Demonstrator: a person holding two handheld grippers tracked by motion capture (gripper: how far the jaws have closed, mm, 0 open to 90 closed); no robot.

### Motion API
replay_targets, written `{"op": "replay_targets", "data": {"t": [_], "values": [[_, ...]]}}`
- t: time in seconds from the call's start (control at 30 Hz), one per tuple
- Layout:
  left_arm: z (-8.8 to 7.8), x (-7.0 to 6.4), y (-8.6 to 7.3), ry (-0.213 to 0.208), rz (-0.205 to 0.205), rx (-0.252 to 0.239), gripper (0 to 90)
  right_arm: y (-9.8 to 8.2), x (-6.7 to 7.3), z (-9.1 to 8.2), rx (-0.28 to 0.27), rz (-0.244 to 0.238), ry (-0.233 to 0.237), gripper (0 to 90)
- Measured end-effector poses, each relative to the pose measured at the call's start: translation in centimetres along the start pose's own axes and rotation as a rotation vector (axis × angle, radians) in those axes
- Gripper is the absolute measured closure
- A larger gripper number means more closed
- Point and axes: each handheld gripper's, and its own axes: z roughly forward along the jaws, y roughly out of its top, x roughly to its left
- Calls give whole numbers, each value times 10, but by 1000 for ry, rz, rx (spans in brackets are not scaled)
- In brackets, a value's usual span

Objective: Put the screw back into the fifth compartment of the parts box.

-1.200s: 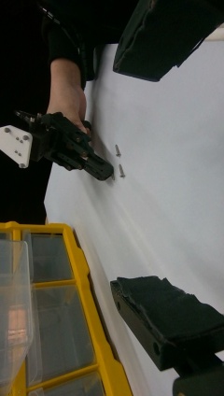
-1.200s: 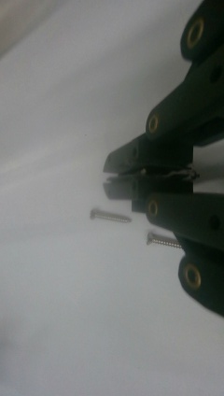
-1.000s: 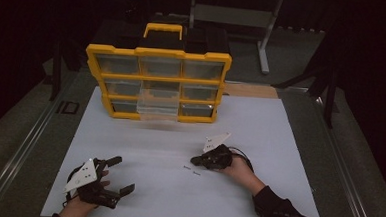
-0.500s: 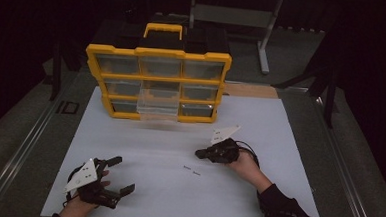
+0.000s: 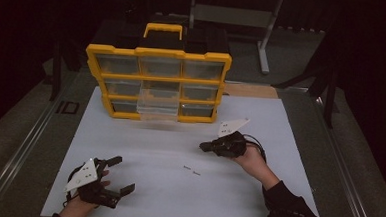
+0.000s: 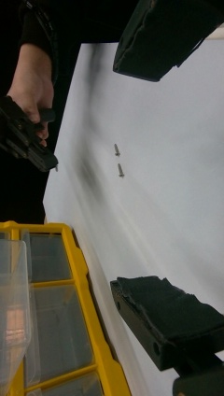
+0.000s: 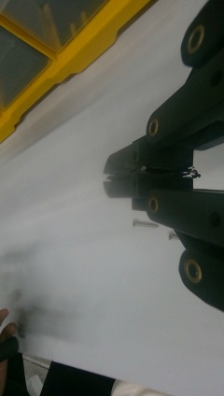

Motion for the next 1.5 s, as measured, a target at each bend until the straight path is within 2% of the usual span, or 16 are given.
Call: {"op": "replay_targets", "data": {"t": [0.17,0.47,0.67,1.13,1.5], "values": [[0,0,0,1,1,-1,13,12,0,-7,-4,-23,-14,880],[0,0,0,0,1,1,13,42,-11,-38,-99,-36,-58,880],[0,0,0,0,3,4,13,63,-15,-48,-128,-48,-67,880],[0,0,0,-2,1,4,13,110,-24,-42,-171,-76,-54,880],[-1,0,0,-1,2,3,13,139,-31,-28,-183,-91,-50,880]]}}
